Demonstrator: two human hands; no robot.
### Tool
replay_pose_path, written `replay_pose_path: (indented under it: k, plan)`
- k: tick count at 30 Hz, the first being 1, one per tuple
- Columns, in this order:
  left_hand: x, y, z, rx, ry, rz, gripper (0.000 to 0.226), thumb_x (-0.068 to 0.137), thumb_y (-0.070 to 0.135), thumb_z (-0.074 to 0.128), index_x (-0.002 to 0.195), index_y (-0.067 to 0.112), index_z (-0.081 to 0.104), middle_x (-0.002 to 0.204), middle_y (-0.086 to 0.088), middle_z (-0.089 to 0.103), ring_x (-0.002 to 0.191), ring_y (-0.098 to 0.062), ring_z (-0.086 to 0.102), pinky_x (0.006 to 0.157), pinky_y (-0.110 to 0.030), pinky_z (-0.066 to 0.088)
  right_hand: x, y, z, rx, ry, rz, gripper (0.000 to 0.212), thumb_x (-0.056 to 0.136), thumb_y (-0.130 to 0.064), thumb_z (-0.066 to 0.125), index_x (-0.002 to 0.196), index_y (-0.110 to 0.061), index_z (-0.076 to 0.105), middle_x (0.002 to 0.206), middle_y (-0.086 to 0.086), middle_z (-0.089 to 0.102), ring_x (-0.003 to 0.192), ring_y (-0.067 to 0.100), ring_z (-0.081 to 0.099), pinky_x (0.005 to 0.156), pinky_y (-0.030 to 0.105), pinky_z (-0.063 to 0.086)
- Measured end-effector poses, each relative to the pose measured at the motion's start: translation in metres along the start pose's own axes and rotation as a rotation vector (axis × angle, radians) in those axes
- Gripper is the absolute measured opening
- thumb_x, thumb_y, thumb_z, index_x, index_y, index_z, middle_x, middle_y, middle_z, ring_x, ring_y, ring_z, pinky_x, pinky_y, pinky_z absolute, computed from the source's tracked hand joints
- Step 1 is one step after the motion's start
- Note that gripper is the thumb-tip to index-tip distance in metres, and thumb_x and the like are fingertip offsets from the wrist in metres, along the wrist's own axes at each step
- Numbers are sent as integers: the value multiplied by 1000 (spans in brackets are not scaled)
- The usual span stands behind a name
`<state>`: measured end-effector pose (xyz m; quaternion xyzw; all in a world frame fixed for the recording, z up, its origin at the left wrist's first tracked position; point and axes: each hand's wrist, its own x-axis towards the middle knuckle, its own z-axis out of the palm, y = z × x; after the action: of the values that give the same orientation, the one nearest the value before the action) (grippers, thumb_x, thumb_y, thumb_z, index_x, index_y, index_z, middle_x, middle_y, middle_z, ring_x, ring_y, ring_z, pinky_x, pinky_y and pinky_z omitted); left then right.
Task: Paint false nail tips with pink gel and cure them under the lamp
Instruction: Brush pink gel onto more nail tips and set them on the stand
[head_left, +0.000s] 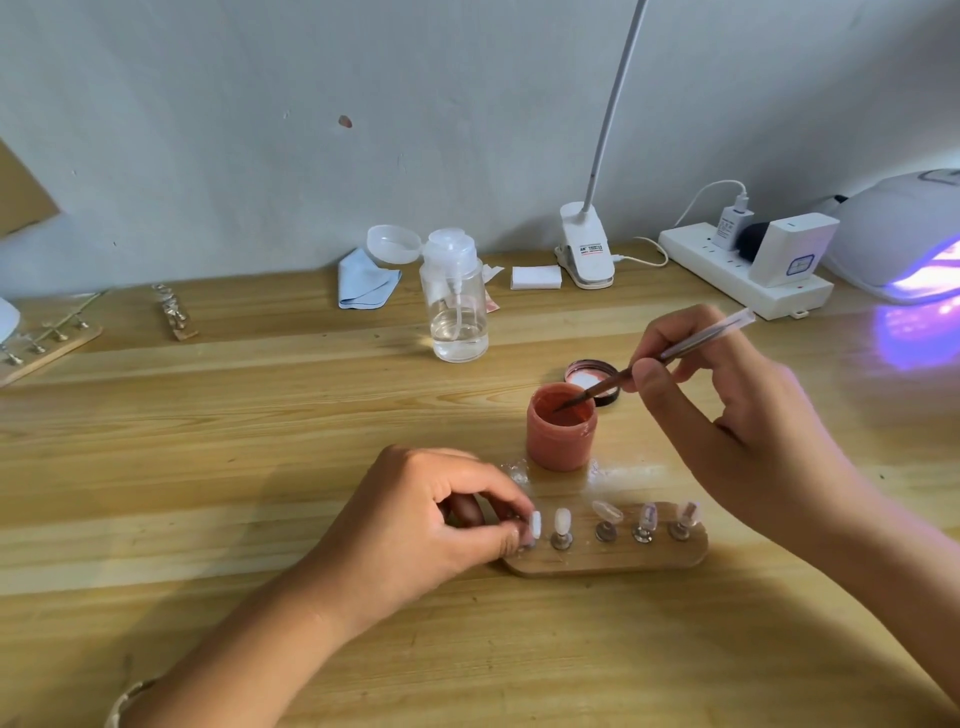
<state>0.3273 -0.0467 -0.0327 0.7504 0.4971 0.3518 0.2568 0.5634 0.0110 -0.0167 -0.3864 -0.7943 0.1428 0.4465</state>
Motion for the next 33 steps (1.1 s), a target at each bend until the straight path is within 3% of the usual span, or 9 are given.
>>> replay_pose_path:
  k: [6, 10, 14, 17, 21, 26, 33]
  plan:
    - [1, -1, 1, -26, 1, -13, 25, 70, 10, 87, 83, 30, 79, 74, 19, 72, 58, 4, 59, 54, -2, 36, -1, 2, 1, 6, -41, 21, 10, 98, -15, 58, 96, -24, 54, 95, -21, 59, 90, -9, 52, 67, 2, 36]
    - [0, -3, 2, -67, 7, -25, 24, 72, 13, 88, 84, 31, 78, 72, 17, 73, 55, 4, 60, 53, -5, 39, 0, 1, -1, 4, 63, -1, 4, 98, -21, 57, 96, -21, 54, 91, -17, 63, 88, 0, 55, 70, 5, 36]
    - [-1, -4, 4, -94, 70, -30, 14, 72, 24, 87, 82, 30, 79, 68, 18, 72, 53, 2, 58, 52, -10, 42, 1, 0, -5, 151, 238, 16, 1, 96, -29, 53, 96, -30, 54, 87, -9, 67, 88, 20, 63, 78, 21, 45]
    - [0, -2, 3, -111, 138, 28, 11, 73, 27, 85, 81, 29, 78, 75, 17, 74, 59, -2, 61, 56, -12, 46, 2, -4, -4, 354, 297, -13, 3, 97, -25, 51, 97, -29, 50, 85, -5, 64, 83, 15, 66, 80, 30, 49]
    - [1, -2, 0, -237, 213, 18, 10, 72, 25, 84, 82, 26, 79, 75, 10, 74, 58, -2, 59, 56, -15, 47, -3, -13, 1, 489, 281, -98, 4, 100, -18, 48, 100, -21, 48, 87, 4, 61, 81, 9, 63, 80, 23, 50]
    - [1, -3, -1, -303, 273, -5, 13, 72, 25, 87, 81, 25, 78, 74, 7, 74, 56, -2, 56, 53, -16, 45, -17, -23, 7, 438, 234, -190, 7, 101, -16, 47, 105, -22, 49, 94, 6, 64, 90, 18, 66, 85, 28, 49]
    - [2, -3, 0, -314, 288, -41, 10, 71, 23, 84, 79, 23, 77, 75, 4, 75, 54, -6, 58, 51, -21, 46, -21, -25, 9, 407, 197, -170, 10, 100, -22, 49, 107, -29, 50, 97, 11, 65, 90, 26, 66, 83, 37, 48]
